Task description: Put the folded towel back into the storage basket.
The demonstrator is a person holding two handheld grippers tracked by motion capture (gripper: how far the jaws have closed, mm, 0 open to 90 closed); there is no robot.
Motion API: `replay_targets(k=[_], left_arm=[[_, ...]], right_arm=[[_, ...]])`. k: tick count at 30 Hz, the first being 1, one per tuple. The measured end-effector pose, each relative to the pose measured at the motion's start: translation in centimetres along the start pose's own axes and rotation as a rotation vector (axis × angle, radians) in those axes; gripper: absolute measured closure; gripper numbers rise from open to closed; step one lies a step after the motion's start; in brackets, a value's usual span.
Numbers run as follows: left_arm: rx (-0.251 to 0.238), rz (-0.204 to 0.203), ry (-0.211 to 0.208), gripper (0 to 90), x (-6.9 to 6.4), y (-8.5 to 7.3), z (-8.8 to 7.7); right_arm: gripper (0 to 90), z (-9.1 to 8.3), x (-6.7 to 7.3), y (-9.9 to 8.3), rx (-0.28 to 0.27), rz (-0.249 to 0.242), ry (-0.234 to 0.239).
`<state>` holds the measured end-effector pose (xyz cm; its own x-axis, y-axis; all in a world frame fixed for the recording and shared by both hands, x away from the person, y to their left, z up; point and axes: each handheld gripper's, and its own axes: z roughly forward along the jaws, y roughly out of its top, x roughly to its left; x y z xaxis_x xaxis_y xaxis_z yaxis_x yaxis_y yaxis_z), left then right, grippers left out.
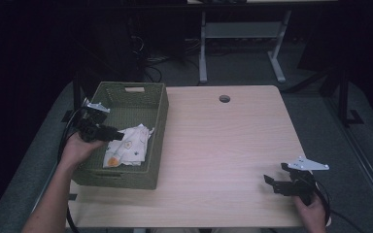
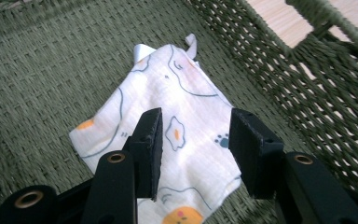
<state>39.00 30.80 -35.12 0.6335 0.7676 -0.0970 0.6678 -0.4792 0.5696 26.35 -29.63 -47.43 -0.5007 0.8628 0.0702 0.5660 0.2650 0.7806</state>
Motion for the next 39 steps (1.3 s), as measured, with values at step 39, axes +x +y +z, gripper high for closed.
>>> replay_targets(k=[39], left_arm=[[-0.100,-0.023,-0.035,40.2,-5.6,-0.3,-1.6]], right_arm=[[14.7,0.1,0.0,0.3,0.014,-0.026,0.022]])
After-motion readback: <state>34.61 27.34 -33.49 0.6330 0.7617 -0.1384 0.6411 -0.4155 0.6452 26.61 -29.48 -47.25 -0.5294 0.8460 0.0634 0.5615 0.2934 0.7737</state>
